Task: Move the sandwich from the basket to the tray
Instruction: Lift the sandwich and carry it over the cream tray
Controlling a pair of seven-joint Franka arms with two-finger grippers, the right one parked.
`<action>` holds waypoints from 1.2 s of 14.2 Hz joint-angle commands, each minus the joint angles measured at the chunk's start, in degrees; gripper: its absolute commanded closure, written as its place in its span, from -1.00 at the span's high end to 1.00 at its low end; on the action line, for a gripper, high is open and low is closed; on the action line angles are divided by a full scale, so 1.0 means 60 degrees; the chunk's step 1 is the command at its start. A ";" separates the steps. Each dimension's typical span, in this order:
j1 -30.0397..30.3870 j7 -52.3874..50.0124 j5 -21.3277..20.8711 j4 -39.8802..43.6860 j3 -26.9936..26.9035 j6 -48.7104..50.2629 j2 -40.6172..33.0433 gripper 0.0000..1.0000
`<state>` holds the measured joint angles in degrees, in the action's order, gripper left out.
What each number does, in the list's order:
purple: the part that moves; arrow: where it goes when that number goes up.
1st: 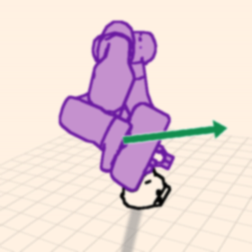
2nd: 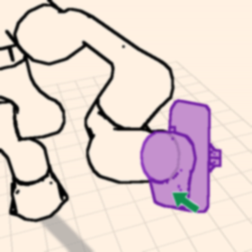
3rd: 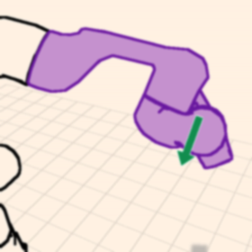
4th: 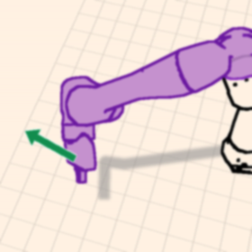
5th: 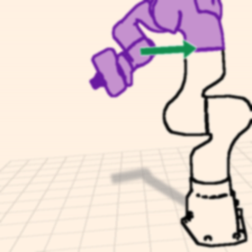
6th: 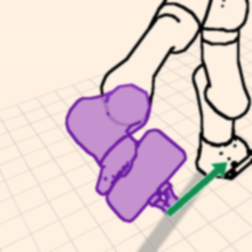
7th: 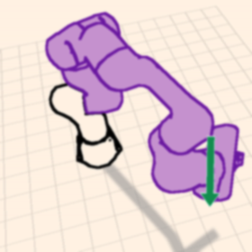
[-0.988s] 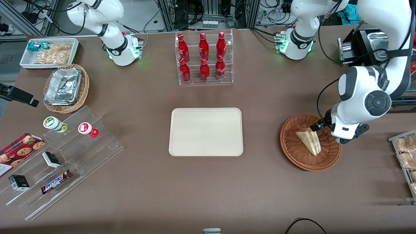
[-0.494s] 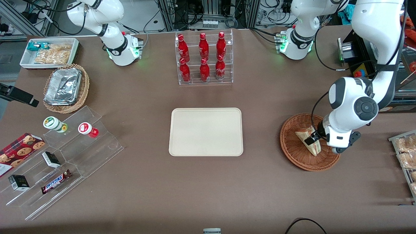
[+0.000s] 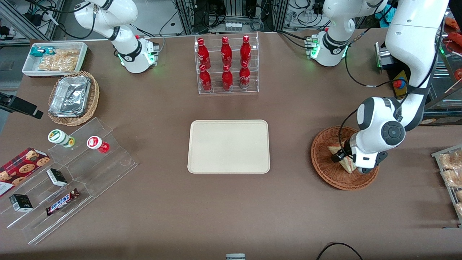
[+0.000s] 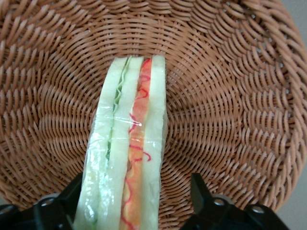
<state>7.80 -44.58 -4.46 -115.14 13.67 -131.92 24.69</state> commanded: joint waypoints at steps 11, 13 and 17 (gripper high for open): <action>-0.2845 0.0501 -0.0120 0.1846 0.0081 0.3382 -0.0717 -0.71; -0.4049 0.0531 -0.0091 0.2327 0.0110 0.3369 -0.0324 -0.70; -0.6348 0.0153 0.0040 0.4974 0.0110 0.3703 0.1622 -0.68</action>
<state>-25.52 -42.79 -4.41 -96.80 15.23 -113.09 26.21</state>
